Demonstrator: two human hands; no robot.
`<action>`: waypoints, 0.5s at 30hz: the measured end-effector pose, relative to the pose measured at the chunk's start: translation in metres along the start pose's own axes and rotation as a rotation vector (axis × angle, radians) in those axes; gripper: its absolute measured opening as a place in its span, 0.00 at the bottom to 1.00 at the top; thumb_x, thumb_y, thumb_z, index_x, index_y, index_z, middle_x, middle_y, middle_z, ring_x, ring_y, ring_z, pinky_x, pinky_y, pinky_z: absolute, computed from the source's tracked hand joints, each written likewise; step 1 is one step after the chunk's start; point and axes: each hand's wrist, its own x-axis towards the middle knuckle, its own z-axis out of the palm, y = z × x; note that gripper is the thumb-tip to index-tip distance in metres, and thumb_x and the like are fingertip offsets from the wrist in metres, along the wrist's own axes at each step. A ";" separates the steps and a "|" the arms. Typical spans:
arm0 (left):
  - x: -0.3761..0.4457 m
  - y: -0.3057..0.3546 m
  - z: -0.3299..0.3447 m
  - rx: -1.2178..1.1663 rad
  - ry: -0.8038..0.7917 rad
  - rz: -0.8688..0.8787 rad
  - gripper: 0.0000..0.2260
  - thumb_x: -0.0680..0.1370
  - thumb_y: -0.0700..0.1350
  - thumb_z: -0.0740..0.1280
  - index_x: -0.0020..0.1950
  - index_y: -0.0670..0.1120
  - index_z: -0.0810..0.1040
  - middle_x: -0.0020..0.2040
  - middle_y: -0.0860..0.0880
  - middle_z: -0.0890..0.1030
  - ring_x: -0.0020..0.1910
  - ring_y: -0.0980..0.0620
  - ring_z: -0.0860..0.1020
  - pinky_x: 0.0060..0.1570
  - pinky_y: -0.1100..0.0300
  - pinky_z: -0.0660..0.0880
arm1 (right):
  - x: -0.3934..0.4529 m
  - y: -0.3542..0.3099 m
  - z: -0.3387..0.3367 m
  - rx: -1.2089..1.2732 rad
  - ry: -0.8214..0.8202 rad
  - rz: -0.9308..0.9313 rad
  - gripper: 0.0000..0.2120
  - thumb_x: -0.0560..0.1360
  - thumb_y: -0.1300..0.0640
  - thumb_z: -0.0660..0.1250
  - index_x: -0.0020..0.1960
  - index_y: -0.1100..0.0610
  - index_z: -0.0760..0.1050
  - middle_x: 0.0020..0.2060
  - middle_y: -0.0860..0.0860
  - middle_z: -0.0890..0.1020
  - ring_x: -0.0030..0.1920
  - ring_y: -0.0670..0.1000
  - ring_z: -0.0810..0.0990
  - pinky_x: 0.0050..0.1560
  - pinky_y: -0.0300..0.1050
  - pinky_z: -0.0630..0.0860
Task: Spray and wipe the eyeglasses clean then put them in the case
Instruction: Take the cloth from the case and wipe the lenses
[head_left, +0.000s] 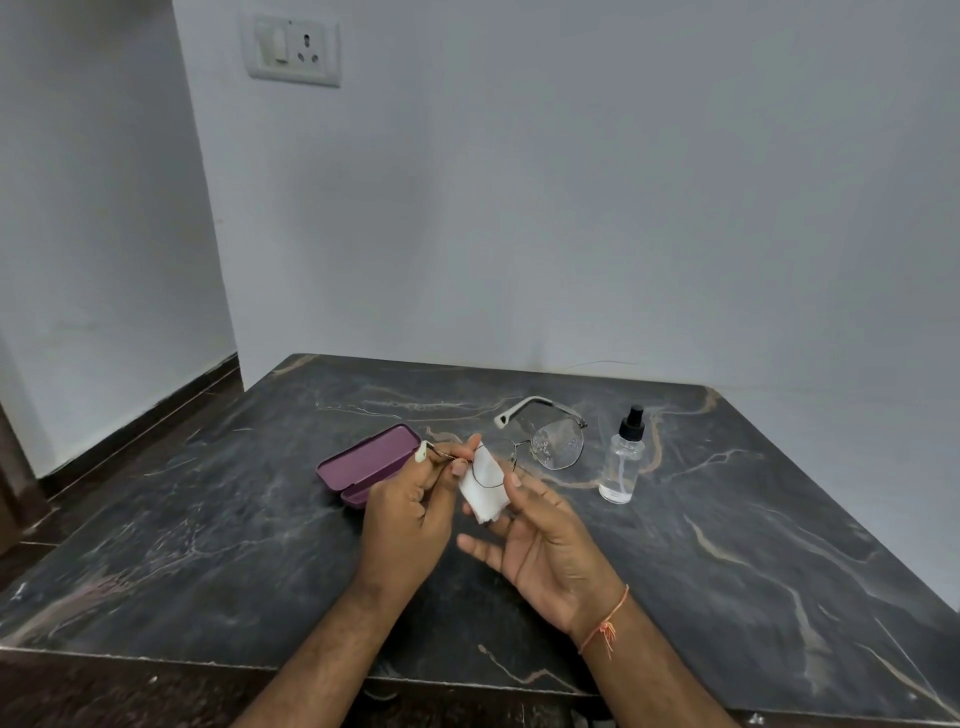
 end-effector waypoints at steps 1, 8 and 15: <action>0.000 0.000 0.000 0.000 0.001 -0.002 0.12 0.84 0.50 0.66 0.63 0.50 0.85 0.62 0.62 0.87 0.61 0.58 0.86 0.57 0.59 0.84 | 0.000 0.000 0.000 -0.001 0.006 0.001 0.20 0.78 0.52 0.72 0.69 0.57 0.82 0.60 0.56 0.85 0.57 0.52 0.83 0.58 0.58 0.81; 0.001 -0.001 0.001 -0.019 0.031 -0.020 0.14 0.84 0.51 0.66 0.62 0.45 0.85 0.62 0.60 0.88 0.63 0.57 0.86 0.60 0.56 0.84 | 0.003 -0.001 0.000 0.047 0.124 0.028 0.14 0.78 0.53 0.73 0.60 0.58 0.87 0.55 0.57 0.86 0.53 0.53 0.86 0.55 0.56 0.83; -0.001 -0.006 0.000 0.083 0.058 0.015 0.09 0.86 0.47 0.68 0.63 0.47 0.84 0.64 0.60 0.87 0.45 0.44 0.89 0.44 0.43 0.87 | 0.003 -0.002 0.004 0.048 0.230 -0.002 0.10 0.74 0.56 0.74 0.53 0.59 0.86 0.49 0.56 0.88 0.47 0.51 0.86 0.51 0.53 0.83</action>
